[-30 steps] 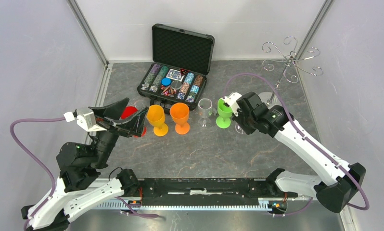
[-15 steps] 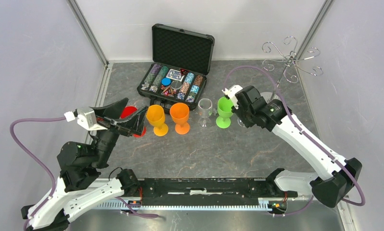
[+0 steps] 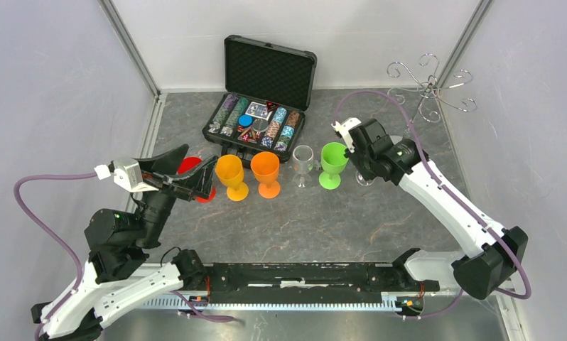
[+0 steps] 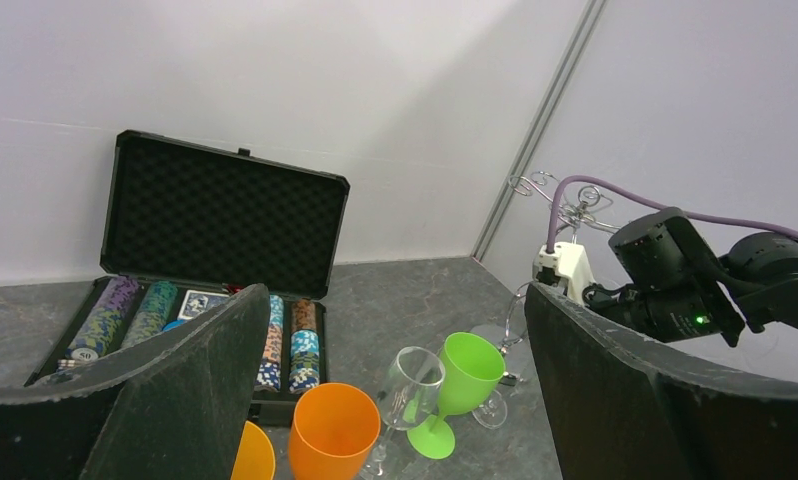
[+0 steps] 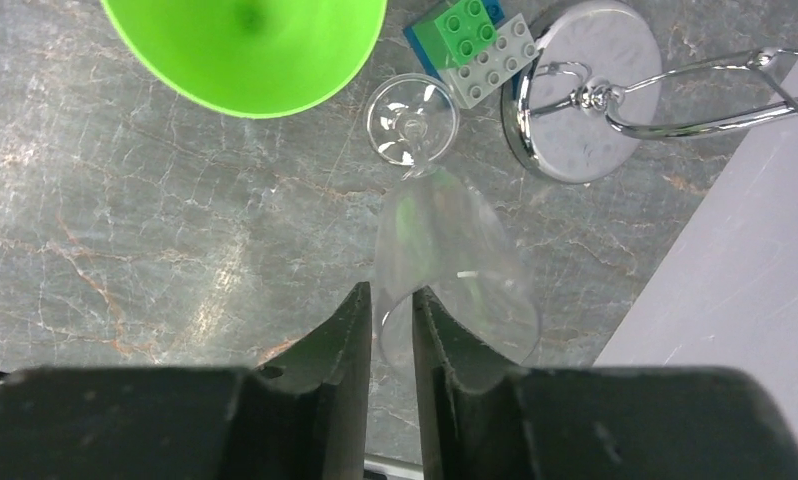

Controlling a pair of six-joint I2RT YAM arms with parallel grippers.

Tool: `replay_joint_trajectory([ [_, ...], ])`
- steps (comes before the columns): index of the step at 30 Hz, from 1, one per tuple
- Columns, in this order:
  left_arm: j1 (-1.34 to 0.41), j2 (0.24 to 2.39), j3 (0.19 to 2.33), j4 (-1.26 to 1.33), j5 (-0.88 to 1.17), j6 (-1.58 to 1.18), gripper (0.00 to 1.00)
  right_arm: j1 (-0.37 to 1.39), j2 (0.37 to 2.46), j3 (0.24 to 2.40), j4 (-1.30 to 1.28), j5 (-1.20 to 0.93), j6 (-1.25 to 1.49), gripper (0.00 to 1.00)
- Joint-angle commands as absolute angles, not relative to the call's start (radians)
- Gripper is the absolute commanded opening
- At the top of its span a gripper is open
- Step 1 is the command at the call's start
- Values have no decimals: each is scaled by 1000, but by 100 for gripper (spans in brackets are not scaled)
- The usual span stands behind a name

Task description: Take the wine glass off the wine glass rack

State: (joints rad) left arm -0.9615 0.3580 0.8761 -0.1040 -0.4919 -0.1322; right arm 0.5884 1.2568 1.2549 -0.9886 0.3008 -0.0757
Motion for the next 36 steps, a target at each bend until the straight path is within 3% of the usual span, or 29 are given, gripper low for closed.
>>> replay_joint_trajectory([
  [1,-964,360,891,-87,-506,-110,100,573,1269,1335,-975,334,-83,28],
  [7,-963,362,894,-86,-508,-110,100,559,1291,1395,-987,330,-95,27],
  [26,-964,364,889,-86,-508,-109,100,473,1324,1293,-929,325,-98,30],
  [32,-963,366,890,-84,-507,-107,100,463,1300,1305,-936,341,-94,38],
  [36,-965,369,891,-81,-506,-106,100,451,1267,1305,-943,346,-80,38],
])
